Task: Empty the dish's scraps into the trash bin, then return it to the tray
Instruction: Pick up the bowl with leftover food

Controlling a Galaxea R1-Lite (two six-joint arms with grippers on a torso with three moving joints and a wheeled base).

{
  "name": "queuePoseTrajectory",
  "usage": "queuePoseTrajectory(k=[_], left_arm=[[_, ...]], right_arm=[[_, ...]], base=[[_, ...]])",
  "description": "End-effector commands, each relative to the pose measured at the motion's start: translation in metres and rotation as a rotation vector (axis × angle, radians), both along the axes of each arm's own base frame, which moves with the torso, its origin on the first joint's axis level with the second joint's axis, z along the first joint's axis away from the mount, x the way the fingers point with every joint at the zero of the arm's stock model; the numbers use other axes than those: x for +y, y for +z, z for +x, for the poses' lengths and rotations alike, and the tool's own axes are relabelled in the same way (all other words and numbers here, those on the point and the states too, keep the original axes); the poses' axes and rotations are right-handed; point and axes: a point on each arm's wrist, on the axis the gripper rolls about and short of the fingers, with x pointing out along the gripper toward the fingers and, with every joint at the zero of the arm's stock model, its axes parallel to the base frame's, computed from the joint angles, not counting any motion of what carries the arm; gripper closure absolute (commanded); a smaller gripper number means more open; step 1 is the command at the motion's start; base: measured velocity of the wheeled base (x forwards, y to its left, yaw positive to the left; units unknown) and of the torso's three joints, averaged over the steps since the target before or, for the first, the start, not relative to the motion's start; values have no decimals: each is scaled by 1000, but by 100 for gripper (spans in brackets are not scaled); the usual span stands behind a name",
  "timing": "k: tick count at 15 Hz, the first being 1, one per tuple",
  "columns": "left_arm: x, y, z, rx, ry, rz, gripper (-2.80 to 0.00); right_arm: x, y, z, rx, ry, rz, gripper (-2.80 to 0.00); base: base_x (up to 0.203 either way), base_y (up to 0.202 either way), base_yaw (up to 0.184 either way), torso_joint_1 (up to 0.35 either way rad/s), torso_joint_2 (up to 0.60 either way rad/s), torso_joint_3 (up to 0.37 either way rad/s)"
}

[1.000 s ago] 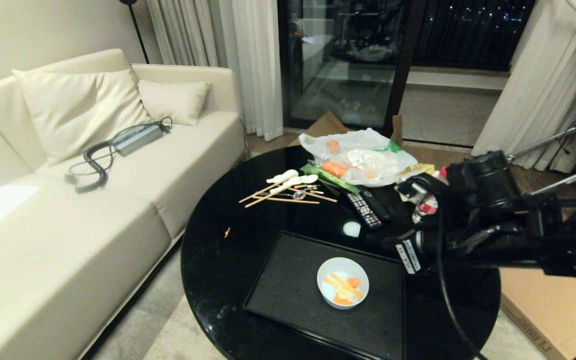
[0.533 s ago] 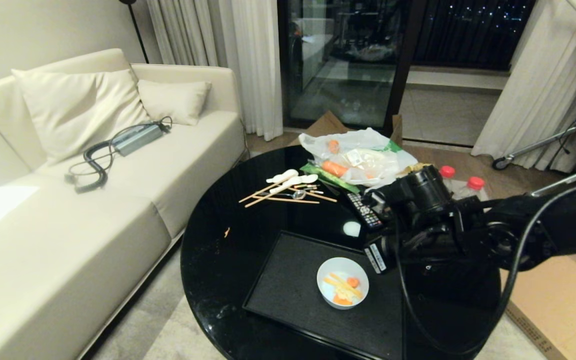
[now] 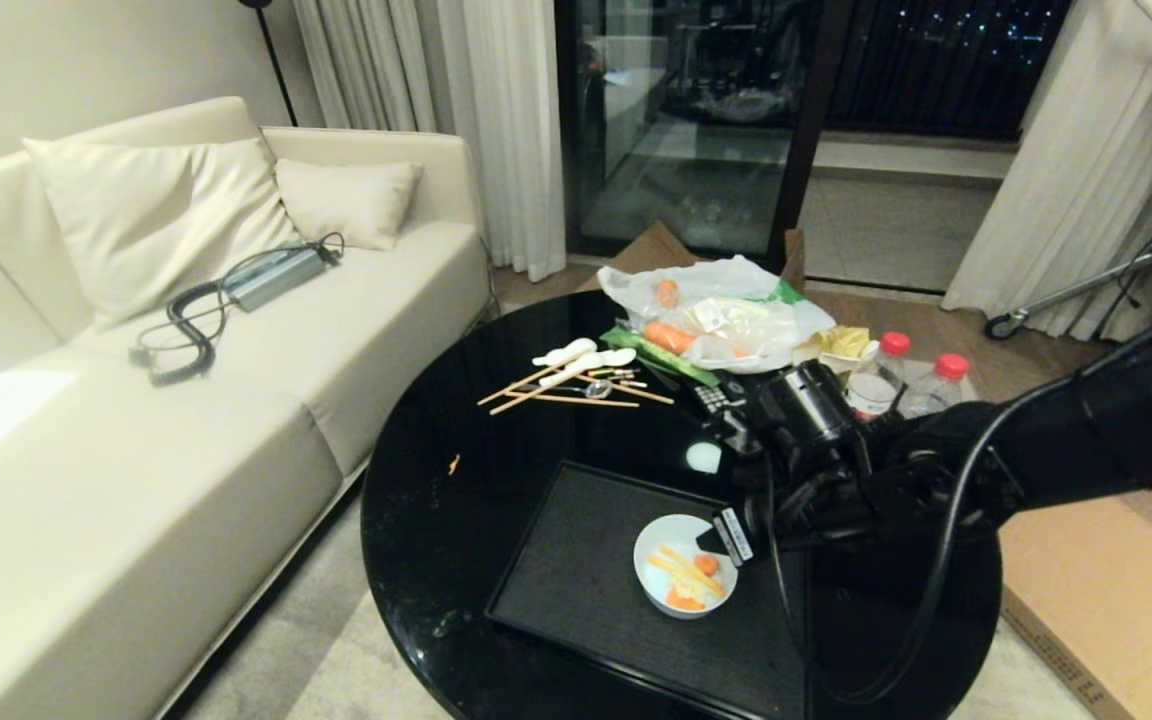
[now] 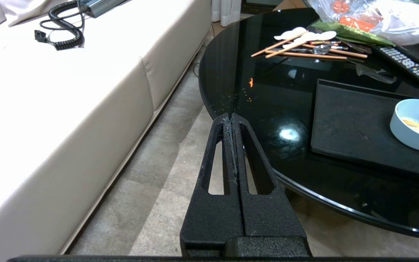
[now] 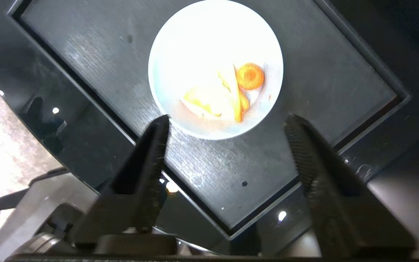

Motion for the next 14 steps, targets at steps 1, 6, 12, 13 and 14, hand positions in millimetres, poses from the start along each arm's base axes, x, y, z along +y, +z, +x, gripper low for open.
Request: queuePoseTrajectory(k=[1, 6, 12, 13, 14], left_arm=[[0, 0, 0, -1, 0, 0, 0], [0, 0, 0, -1, 0, 0, 0], [0, 0, 0, -1, 0, 0, 0], [0, 0, 0, -1, 0, 0, 0], [0, 0, 0, -1, 0, 0, 0]], right_arm=[[3, -9, 8, 26, -35, 7, -280], [14, -35, 28, 57, -118, -7, -280], [13, -64, 45, 100, -161, -33, -280], [12, -67, 50, 101, -169, -35, -280], [9, -69, 53, 101, -181, -34, -280]], base=[[0, 0, 0, 0, 0, 0], [0, 0, 0, 0, 0, 0], [0, 0, 0, 0, 0, 0], [0, 0, 0, 0, 0, 0], [0, 0, 0, 0, 0, 0]])
